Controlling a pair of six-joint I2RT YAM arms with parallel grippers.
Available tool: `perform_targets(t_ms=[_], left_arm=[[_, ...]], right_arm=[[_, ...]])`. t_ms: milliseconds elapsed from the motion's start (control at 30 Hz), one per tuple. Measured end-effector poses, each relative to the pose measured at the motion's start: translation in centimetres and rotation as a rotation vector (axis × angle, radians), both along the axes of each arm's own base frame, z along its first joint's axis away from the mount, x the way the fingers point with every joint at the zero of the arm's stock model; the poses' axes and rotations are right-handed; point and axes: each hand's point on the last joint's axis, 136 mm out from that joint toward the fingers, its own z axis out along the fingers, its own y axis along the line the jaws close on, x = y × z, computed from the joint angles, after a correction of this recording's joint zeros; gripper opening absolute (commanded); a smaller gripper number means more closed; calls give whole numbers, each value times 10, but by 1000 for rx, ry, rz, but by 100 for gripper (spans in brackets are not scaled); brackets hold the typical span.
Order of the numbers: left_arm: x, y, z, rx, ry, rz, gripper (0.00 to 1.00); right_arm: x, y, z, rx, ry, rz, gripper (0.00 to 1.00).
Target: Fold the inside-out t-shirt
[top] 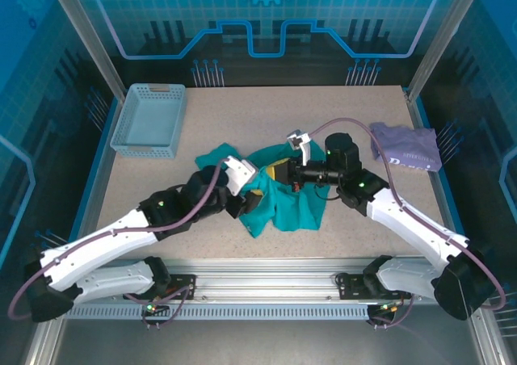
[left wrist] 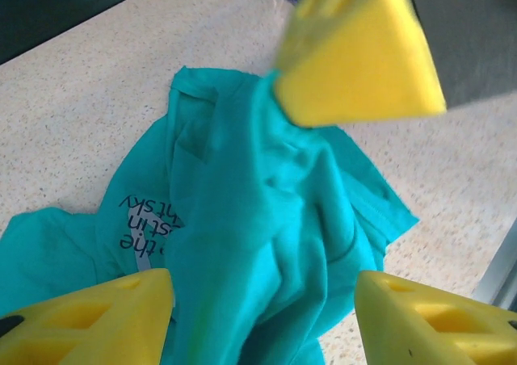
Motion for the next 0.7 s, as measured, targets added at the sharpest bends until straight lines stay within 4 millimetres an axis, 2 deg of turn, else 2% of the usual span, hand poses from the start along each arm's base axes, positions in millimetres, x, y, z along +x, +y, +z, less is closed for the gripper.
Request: perform_targets(t_ms=[67, 133, 333, 400, 467, 567, 700], left_arm=[[4, -1, -6, 36, -7, 9, 59], [8, 1, -9, 56, -12, 24, 51], [14, 4, -13, -17, 76, 9, 9], [13, 2, -12, -85, 142, -26, 0], [10, -3, -7, -168, 208, -74, 0], [6, -11, 10, -329, 294, -140, 0], [2, -19, 36, -511, 358, -183, 0]], right_arm=[[0, 0, 2, 2, -4, 2, 0], [0, 0, 0, -2, 1, 1, 0], [-2, -6, -3, -31, -18, 2, 0], [-3, -9, -3, -44, -39, -1, 0], [-2, -13, -3, -68, -60, -21, 0], [10, -23, -10, -152, -61, -113, 1], [18, -31, -13, -254, -61, -202, 19]])
